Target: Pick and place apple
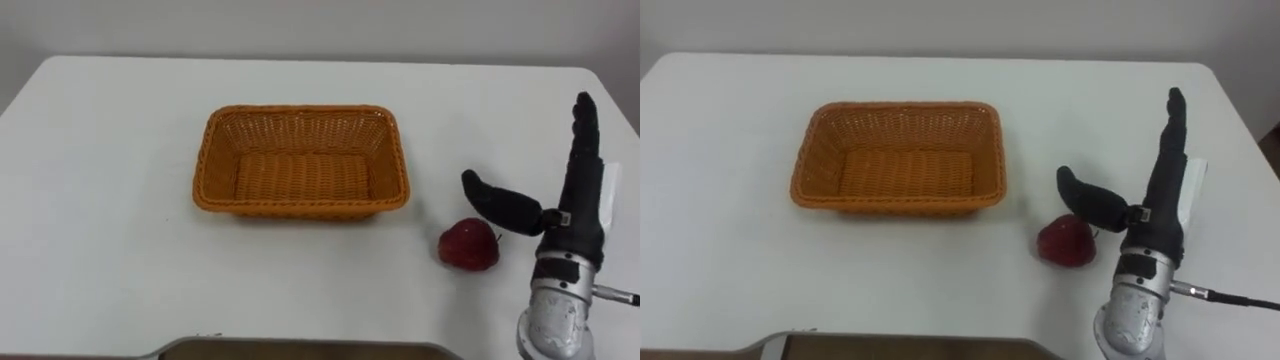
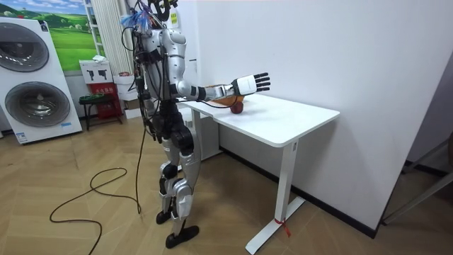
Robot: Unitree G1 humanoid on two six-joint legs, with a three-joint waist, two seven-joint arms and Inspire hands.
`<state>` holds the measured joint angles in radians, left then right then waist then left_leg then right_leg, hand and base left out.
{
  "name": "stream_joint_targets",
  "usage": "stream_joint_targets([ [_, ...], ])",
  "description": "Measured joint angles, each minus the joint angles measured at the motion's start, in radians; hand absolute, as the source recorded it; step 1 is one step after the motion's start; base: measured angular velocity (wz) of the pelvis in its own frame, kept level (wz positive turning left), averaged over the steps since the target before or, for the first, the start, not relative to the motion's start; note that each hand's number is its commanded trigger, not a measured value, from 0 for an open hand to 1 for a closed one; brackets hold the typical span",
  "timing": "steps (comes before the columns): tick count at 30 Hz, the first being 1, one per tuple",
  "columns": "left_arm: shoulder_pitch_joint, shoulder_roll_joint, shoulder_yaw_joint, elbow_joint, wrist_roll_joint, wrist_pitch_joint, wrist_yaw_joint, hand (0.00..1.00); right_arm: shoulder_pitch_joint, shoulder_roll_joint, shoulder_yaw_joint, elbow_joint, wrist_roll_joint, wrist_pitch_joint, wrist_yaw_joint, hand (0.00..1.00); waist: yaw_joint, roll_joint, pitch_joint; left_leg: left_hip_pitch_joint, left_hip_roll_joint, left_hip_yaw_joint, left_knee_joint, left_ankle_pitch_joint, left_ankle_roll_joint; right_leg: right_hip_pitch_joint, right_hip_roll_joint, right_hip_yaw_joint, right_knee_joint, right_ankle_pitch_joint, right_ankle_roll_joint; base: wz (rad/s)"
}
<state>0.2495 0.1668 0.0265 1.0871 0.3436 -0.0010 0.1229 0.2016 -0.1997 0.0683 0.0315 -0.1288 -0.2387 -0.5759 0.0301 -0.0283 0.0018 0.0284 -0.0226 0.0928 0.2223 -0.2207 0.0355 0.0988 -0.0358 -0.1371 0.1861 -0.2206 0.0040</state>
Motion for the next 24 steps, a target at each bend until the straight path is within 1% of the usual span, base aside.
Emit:
stream_joint_targets([
  [4,-0.003,0.000,-0.012,0.001,0.000,0.001,-0.003,0.00,0.028,0.000,0.022,0.001,0.000,0.004,0.029,0.00,0.000,0.005,0.0016,0.001,0.000,0.001,-0.001,0.000,0.000,0.000,0.000,0.001,0.000,0.000,0.000,0.00],
  [7,-0.007,0.001,-0.016,0.001,0.000,0.004,-0.008,0.00,0.052,-0.001,0.057,0.015,0.002,0.023,0.069,0.00,-0.001,0.007,0.0014,0.001,0.001,0.001,-0.001,0.000,0.000,0.000,0.000,0.000,0.000,0.000,0.000,0.00],
  [8,-0.008,0.001,-0.018,0.001,0.000,0.004,-0.008,0.00,0.055,-0.001,0.065,0.023,0.002,0.025,0.078,0.00,-0.001,0.006,0.0015,0.001,0.001,0.001,-0.001,0.000,0.000,0.000,0.000,0.000,0.000,0.000,0.000,0.00],
  [10,-0.014,0.002,-0.033,0.004,0.000,0.004,-0.010,0.00,0.066,-0.002,0.085,0.042,0.001,0.044,0.115,0.00,0.000,0.006,0.0016,0.001,0.001,0.001,0.000,0.000,0.000,-0.001,0.000,0.000,0.000,0.000,0.000,0.00],
  [11,-0.015,0.002,-0.033,0.006,0.000,0.004,-0.011,0.00,0.068,-0.002,0.089,0.045,0.000,0.046,0.123,0.00,0.001,0.006,0.0015,0.002,0.001,0.001,0.000,0.000,0.000,-0.001,0.000,0.000,0.000,0.000,0.000,0.00],
  [13,-0.017,0.005,-0.038,0.018,0.000,0.004,-0.021,0.00,0.073,-0.004,0.105,0.064,0.000,0.046,0.145,0.00,0.001,0.005,0.0013,0.002,0.001,0.002,0.000,0.000,0.000,0.000,0.000,0.000,0.000,0.000,0.000,0.00],
  [20,-0.024,0.005,-0.043,0.036,0.000,0.004,-0.030,0.00,0.075,-0.015,0.107,0.085,-0.002,0.047,0.184,0.00,-0.001,0.001,0.0023,0.003,0.001,0.002,0.000,0.000,0.000,0.001,0.000,0.001,0.000,0.000,0.000,0.00],
  [23,-0.025,0.005,-0.045,0.036,0.000,0.004,-0.030,0.00,0.079,-0.014,0.108,0.135,-0.020,0.044,0.193,0.00,-0.002,-0.003,0.0034,0.017,0.001,0.002,-0.002,0.000,0.000,0.007,0.000,0.002,-0.001,0.000,0.000,0.00],
  [24,-0.025,0.005,-0.049,0.036,0.000,0.004,-0.029,0.00,0.081,-0.014,0.108,0.143,-0.029,0.037,0.195,0.00,-0.004,-0.003,0.0034,0.017,0.002,0.002,-0.002,0.000,0.000,0.006,0.000,0.001,-0.001,0.000,0.000,0.00],
])
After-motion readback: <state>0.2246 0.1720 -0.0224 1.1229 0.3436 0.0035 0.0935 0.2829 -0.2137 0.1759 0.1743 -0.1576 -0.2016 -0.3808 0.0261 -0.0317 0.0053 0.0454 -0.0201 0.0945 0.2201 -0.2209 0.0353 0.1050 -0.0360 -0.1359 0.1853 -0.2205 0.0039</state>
